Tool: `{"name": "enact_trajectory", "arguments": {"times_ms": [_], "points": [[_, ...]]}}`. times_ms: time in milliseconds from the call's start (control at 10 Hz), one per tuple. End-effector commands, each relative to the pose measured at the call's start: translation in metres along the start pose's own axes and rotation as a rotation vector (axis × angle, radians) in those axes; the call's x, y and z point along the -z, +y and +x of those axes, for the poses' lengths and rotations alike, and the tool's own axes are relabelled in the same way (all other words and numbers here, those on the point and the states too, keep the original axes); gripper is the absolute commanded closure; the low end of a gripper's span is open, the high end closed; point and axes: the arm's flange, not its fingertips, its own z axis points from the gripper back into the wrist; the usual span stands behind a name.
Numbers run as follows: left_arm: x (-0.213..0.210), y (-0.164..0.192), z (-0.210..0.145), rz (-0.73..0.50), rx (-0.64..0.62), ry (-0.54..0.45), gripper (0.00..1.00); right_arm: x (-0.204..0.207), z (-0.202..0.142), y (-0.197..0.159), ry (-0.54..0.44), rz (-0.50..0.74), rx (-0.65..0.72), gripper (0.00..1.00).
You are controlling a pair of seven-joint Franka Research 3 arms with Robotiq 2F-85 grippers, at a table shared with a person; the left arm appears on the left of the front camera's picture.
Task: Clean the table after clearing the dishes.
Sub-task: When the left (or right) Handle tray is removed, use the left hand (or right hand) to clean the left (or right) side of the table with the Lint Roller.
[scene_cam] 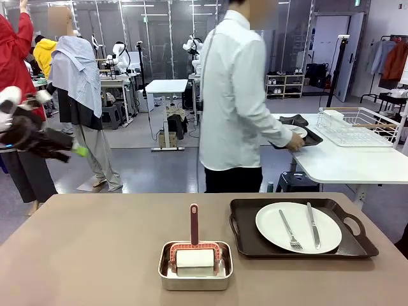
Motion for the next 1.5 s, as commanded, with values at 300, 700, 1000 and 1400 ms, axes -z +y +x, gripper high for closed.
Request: {"name": "enact_trajectory", "arguments": {"times_ms": [300,700,1000,1400], "points": [[0.125,-0.096,0.045,-0.108,0.442,0.203,0.0,-0.002,0.0,0.002,-0.006,0.01,0.004,0.0],[0.191,-0.159,0.064,-0.262,0.71,0.443,0.0,-0.002,0.0,0.002,-0.006,0.01,0.004,0.0],[0.206,-0.191,0.049,-0.321,0.789,0.522,0.0,-0.002,0.0,0.002,-0.006,0.01,0.004,0.0],[0.21,-0.183,0.048,-0.28,0.731,0.492,0.0,-0.002,0.0,0.002,-0.006,0.01,0.004,0.0]]}}
